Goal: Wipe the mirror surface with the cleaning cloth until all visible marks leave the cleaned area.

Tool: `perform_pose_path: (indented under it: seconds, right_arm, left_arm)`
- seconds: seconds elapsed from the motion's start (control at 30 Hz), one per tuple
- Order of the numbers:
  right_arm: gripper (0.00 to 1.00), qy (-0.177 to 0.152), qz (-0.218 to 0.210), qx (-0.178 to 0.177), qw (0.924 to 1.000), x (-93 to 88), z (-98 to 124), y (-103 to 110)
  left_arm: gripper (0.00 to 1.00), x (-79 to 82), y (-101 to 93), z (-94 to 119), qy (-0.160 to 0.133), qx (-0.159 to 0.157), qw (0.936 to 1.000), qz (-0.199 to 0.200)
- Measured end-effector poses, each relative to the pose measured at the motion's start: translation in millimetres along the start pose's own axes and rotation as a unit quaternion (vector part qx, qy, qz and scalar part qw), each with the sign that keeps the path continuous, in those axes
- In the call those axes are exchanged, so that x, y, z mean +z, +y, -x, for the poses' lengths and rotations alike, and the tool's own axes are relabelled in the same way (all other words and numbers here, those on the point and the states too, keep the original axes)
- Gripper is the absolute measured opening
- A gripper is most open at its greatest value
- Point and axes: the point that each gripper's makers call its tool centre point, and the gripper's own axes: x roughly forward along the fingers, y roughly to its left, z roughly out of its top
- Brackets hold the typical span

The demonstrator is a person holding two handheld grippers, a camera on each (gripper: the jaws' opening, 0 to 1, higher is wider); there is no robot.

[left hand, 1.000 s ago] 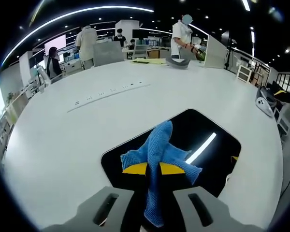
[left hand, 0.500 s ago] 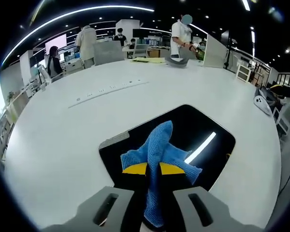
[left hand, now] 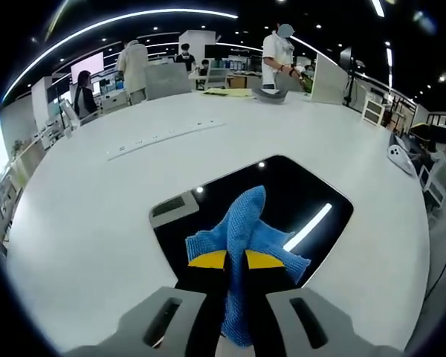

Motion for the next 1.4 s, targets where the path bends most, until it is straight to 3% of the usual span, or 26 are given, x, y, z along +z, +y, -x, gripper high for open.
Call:
perform_pose_path:
  seconds: [1.4]
  right_arm:
    - [0.96,-0.002,0.011,0.005,0.9999,1.3,7.3,13.2]
  left_arm:
    - [0.05,-19.9,-16.3,21.5,0.006,-0.001,1.0000,0.005]
